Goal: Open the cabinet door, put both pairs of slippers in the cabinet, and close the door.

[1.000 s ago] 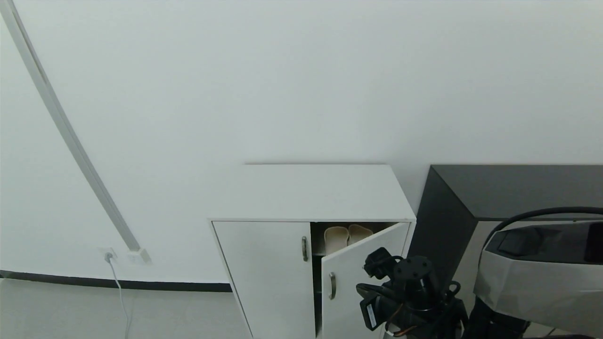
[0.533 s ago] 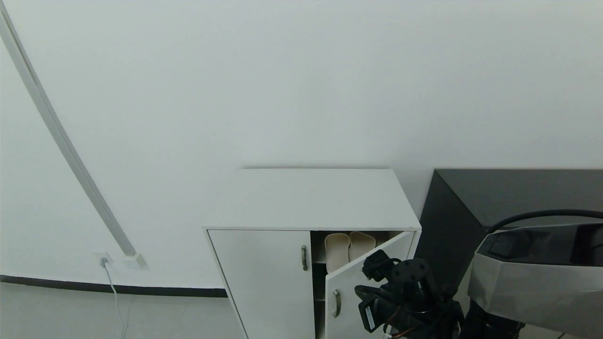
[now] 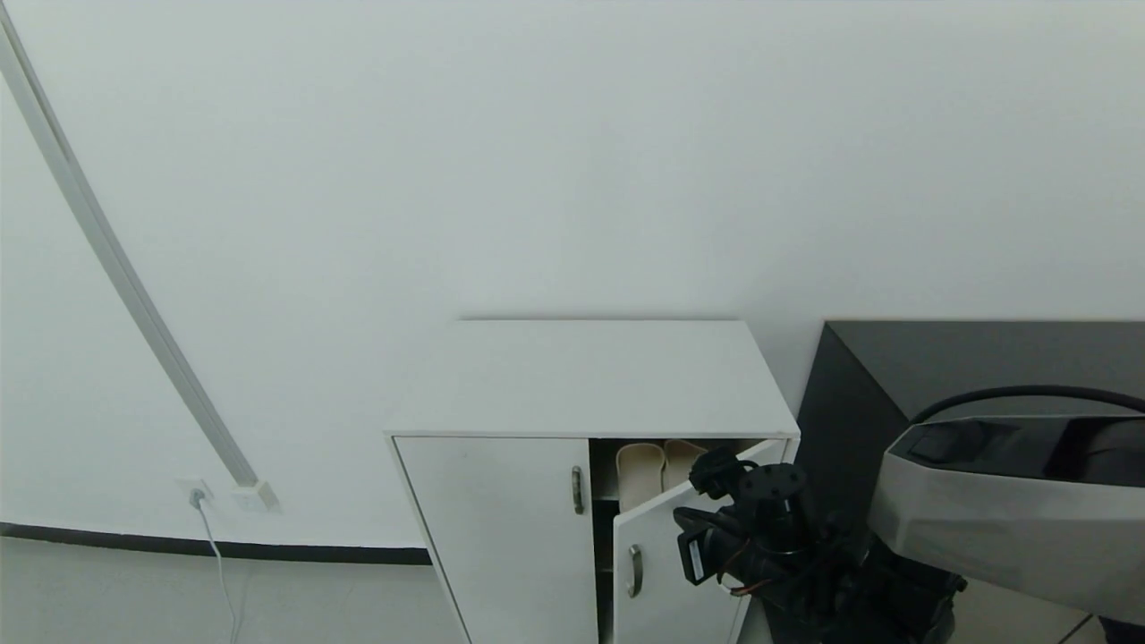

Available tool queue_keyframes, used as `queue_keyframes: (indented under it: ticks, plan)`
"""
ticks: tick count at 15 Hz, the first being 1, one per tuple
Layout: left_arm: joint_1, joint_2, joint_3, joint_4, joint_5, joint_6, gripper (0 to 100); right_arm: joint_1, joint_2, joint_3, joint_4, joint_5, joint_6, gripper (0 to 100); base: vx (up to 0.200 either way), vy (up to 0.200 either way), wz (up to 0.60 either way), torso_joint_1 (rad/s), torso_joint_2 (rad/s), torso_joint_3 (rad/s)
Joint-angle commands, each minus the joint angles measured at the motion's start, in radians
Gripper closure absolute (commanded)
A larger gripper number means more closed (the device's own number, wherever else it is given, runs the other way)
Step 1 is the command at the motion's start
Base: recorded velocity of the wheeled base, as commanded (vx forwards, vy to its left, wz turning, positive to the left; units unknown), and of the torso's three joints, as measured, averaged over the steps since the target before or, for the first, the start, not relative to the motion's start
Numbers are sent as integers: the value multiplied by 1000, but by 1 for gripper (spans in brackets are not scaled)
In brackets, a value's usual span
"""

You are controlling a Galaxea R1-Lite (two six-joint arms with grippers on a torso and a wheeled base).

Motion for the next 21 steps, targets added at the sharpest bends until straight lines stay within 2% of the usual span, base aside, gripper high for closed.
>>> queue_keyframes:
  ticks: [1,14,21]
  plan:
    - [2,1,0,0,0,0,100,-21,49,-40,3,0,0,100,0,0,0,0,0,0]
    - [0,1,0,0,0,3,100,-88,180,-241,40,-5,9,100,0,0,0,0,0,0]
    - [0,1,2,0,0,3,100,-131,180,-281,66,-6,11,100,0,0,0,0,0,0]
